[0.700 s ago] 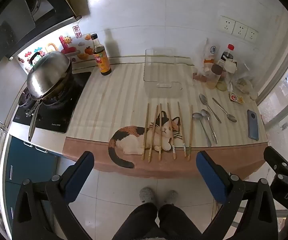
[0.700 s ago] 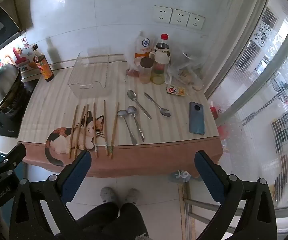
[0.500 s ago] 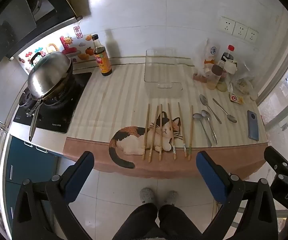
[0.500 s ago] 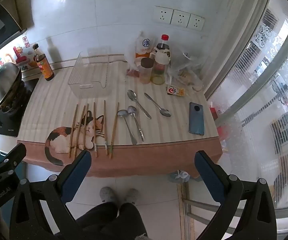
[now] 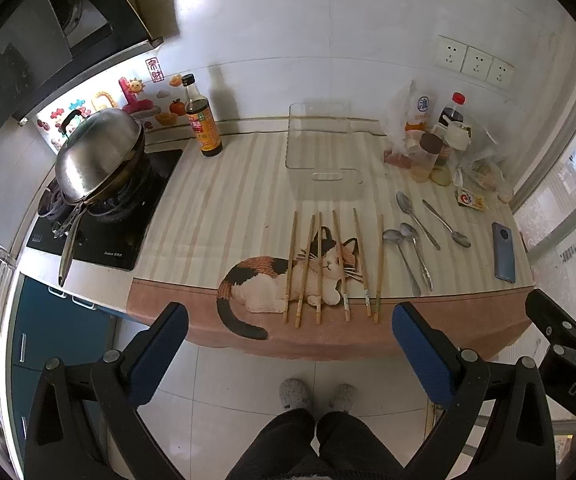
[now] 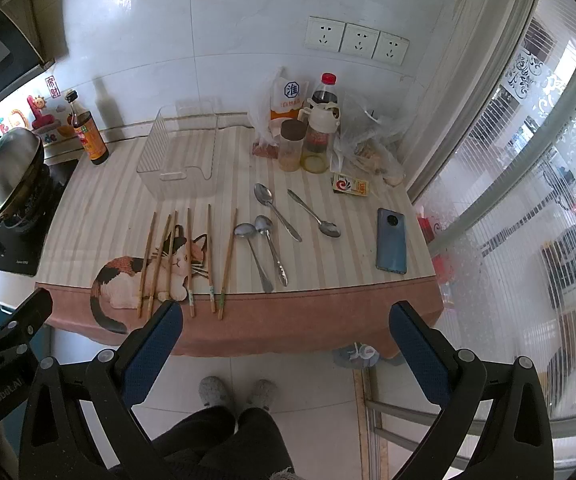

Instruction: Organize utensils

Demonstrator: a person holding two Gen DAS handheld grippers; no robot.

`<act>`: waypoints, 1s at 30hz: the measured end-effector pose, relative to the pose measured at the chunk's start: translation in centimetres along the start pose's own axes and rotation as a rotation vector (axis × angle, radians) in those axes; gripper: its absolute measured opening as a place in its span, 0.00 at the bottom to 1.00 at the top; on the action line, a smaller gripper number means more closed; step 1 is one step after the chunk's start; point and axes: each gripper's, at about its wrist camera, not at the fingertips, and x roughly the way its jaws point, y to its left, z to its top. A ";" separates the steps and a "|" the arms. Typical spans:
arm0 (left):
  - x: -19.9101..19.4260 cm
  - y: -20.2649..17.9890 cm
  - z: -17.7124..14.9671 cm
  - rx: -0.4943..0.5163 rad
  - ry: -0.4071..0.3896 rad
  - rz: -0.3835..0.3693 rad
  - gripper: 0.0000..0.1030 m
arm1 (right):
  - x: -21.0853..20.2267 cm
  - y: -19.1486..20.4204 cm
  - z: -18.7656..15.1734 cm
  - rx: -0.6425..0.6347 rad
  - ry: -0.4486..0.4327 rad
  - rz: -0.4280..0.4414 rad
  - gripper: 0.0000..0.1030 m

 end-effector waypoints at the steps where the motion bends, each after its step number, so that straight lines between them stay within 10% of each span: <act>1: 0.0 -0.2 0.0 0.002 0.000 0.002 1.00 | -0.1 0.0 0.0 0.000 0.000 -0.001 1.00; 30: -0.1 -0.4 0.0 0.002 -0.003 0.001 1.00 | 0.2 -0.5 0.8 0.000 -0.001 -0.001 1.00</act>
